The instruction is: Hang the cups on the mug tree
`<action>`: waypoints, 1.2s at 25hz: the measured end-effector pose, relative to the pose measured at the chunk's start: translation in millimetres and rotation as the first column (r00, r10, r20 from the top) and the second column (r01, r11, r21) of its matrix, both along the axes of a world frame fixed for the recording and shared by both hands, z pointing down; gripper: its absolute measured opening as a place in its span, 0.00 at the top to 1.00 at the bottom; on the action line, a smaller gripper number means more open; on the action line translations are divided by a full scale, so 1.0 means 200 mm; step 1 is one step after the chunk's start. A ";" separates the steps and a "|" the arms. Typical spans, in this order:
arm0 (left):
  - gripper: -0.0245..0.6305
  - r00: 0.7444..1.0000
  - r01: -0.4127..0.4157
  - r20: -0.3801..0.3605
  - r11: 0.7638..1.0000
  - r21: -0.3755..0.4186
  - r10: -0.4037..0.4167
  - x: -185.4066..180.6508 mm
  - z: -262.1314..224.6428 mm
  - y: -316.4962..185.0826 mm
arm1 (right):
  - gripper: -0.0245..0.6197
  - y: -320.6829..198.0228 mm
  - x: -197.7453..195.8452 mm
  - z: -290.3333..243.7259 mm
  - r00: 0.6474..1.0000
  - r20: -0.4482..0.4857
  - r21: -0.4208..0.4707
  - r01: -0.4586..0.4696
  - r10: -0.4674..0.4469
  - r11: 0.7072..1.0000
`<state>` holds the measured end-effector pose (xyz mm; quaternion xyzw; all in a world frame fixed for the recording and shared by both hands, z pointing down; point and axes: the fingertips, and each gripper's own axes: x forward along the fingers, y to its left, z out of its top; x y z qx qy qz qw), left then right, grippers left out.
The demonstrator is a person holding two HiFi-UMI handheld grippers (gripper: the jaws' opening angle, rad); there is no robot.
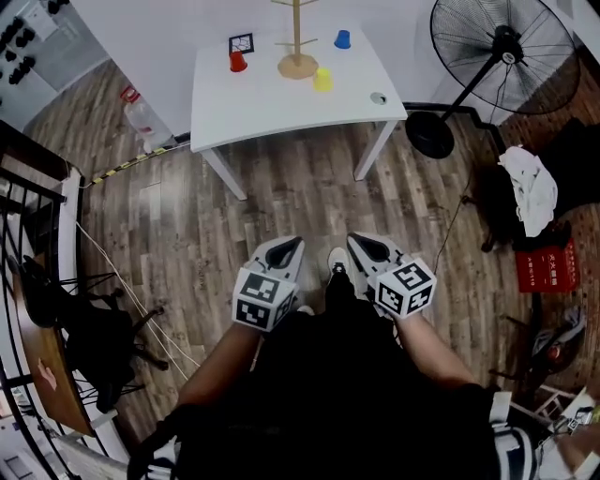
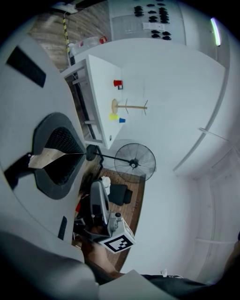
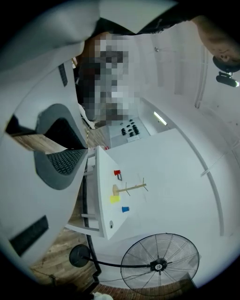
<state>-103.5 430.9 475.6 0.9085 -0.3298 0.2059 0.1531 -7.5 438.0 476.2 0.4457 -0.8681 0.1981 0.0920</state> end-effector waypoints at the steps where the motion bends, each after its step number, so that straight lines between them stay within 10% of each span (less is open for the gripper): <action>1: 0.94 1.000 0.005 0.005 1.000 -0.001 -0.005 0.01 0.00 -0.05 | 0.95 -0.06 0.01 -0.01 1.000 -0.002 0.008 0.006 -0.006 1.000; 30: 0.94 0.981 0.175 0.069 0.982 0.071 -0.180 0.42 -0.14 -1.17 | 0.95 -1.24 0.46 -0.17 0.984 0.005 0.090 0.178 -0.179 0.980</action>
